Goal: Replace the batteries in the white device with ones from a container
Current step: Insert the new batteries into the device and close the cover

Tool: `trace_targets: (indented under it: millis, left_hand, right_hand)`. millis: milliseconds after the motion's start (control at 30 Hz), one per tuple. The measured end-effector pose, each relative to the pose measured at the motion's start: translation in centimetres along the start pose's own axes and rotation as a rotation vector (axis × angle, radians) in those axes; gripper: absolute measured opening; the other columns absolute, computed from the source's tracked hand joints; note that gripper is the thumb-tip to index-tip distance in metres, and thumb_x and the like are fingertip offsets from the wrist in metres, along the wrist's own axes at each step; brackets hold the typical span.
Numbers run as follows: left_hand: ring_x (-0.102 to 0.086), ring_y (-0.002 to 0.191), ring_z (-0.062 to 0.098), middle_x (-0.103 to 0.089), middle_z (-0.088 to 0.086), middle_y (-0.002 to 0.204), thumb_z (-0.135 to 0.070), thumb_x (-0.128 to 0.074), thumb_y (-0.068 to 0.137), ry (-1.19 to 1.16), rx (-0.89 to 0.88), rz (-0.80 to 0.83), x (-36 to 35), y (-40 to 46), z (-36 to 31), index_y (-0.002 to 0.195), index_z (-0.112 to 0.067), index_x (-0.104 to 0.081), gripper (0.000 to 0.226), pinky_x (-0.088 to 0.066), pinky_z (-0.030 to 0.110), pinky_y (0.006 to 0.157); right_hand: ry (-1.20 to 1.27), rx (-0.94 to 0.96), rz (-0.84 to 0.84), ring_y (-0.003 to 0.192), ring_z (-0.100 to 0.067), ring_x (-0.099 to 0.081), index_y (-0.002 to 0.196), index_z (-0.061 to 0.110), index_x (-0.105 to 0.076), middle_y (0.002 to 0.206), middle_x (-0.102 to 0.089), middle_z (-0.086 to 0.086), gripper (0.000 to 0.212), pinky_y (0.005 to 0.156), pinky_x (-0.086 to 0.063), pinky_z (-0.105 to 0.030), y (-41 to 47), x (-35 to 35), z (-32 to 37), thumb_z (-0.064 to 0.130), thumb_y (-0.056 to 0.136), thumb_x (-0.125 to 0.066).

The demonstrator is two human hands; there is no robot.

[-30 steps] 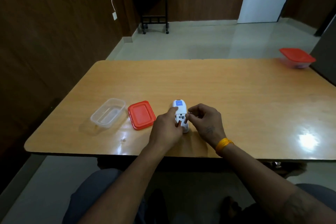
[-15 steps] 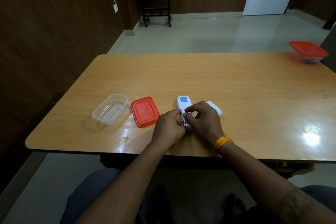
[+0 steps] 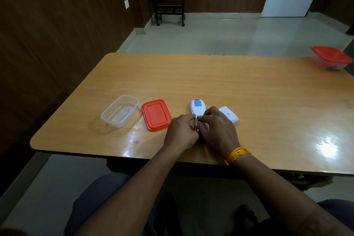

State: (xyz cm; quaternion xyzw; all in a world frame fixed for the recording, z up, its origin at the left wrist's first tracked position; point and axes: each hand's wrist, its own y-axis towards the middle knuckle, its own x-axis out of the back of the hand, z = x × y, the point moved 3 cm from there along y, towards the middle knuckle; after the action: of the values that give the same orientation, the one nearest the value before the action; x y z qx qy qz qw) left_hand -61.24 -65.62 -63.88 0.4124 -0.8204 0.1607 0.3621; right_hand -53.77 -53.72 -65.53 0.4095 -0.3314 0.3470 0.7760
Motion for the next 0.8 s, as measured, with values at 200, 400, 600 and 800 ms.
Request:
trace_targets:
  millis: [200,400,600,800]
  left_hand:
    - [-0.072,0.108,0.026,-0.078,0.008,0.118,-0.027,-0.083,0.085,-0.076,0.089,0.121,0.7,0.4,0.3,0.146,-0.025,-0.058,0.066,-0.057,0.033,0.086]
    - [-0.071,0.079,0.011,-0.072,-0.006,0.081,-0.023,-0.085,0.082,-0.167,-0.044,-0.008,1.5,0.1,-0.2,0.111,-0.024,-0.057,0.041,-0.057,0.032,0.072]
    - [-0.073,0.091,0.012,-0.074,-0.004,0.099,-0.019,-0.084,0.083,-0.137,-0.212,-0.004,1.0,0.0,-1.1,0.137,-0.026,-0.056,0.06,-0.059,0.029,0.081]
    - [-0.055,0.125,0.025,-0.061,0.005,0.141,-0.059,-0.078,0.083,0.217,-0.197,0.062,0.0,0.8,0.1,0.141,-0.017,-0.059,0.074,-0.048,0.037,0.098]
  right_hand:
    - [0.07,-0.042,0.098,0.083,-0.017,-0.066,0.115,0.021,-0.081,0.113,-0.073,0.002,0.023,0.074,-0.051,-0.034,0.1,1.5,-0.4,0.028,0.098,-0.067]
    - [0.401,-0.237,0.091,0.068,-0.005,-0.069,0.109,0.019,-0.082,0.088,-0.079,0.006,0.019,0.063,-0.057,-0.026,-1.1,3.7,-0.2,0.031,0.096,-0.075]
    - [0.614,-0.301,0.053,0.068,-0.011,-0.074,0.095,0.016,-0.083,0.077,-0.078,0.0,0.009,0.053,-0.059,-0.027,-1.0,4.5,0.3,0.024,0.095,-0.078]
    - [0.312,-0.15,-0.13,0.077,-0.008,-0.072,0.105,0.017,-0.078,0.086,-0.077,0.006,0.015,0.07,-0.056,-0.016,-0.9,3.8,-0.9,0.013,0.09,-0.079]
